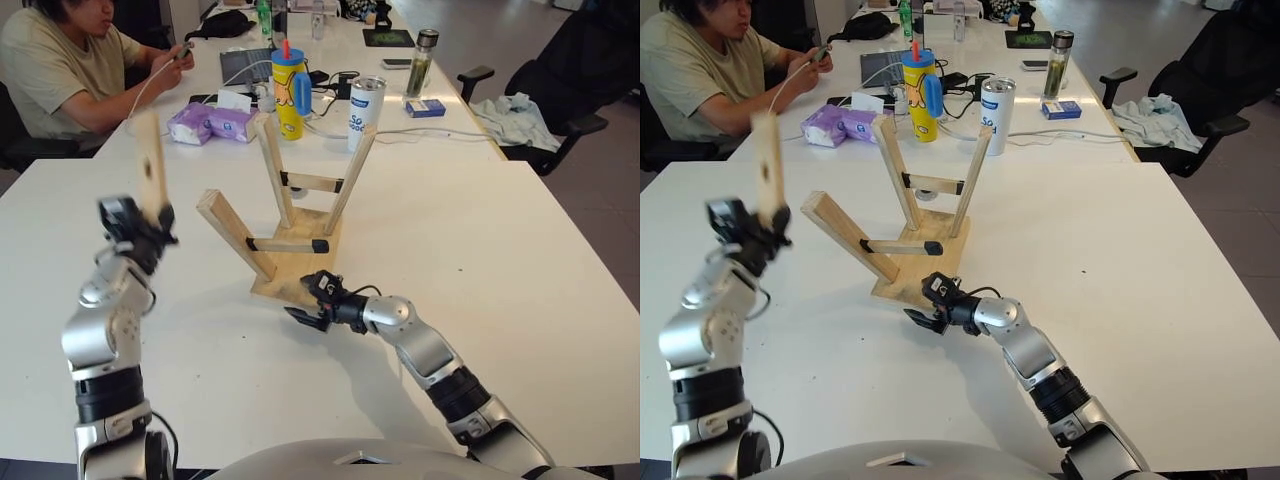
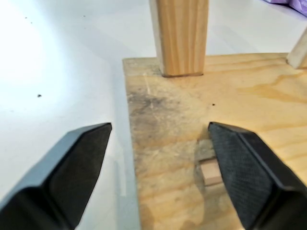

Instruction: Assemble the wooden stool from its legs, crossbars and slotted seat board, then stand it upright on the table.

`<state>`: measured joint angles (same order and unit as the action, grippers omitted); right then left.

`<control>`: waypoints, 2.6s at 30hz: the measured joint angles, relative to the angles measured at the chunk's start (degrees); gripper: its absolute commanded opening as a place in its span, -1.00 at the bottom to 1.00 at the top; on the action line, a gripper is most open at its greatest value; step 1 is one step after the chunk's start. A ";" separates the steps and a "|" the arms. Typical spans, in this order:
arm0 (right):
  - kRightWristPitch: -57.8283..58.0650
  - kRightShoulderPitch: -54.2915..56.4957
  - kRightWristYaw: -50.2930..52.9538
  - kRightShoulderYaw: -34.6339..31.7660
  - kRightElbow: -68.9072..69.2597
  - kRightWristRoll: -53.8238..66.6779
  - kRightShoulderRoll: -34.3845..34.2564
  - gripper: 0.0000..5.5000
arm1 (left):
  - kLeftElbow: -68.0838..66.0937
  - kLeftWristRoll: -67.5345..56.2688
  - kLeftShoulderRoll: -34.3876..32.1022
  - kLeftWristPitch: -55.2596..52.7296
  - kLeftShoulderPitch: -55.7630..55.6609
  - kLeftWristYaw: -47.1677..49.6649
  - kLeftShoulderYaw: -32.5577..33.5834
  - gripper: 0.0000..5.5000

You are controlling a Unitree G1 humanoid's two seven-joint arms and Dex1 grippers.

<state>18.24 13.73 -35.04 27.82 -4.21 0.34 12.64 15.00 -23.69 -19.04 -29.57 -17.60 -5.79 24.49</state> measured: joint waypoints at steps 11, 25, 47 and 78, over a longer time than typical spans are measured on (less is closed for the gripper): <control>-8.12 4.65 4.40 -0.95 -9.83 -4.01 -0.66 0.36 | 7.90 -24.78 -5.19 -8.52 -17.18 -6.11 -0.42 -0.26; 6.07 -8.16 -3.70 -10.66 19.88 14.86 5.69 0.36 | 12.63 -52.00 -9.30 -21.80 -17.50 -9.95 -4.96 -0.26; 42.65 -2.29 -5.77 -45.02 17.92 97.42 24.33 0.36 | 8.91 -54.33 -17.56 -32.85 3.10 -39.57 -19.94 -0.26; 39.16 -0.77 -7.15 -41.75 15.65 84.71 24.08 -0.25 | 7.33 -41.77 -16.00 -27.04 6.04 -41.00 -23.07 0.16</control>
<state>57.40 12.96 -42.19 -13.93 11.45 85.05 36.73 22.33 -65.46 -35.04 -56.61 -11.55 -46.79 1.42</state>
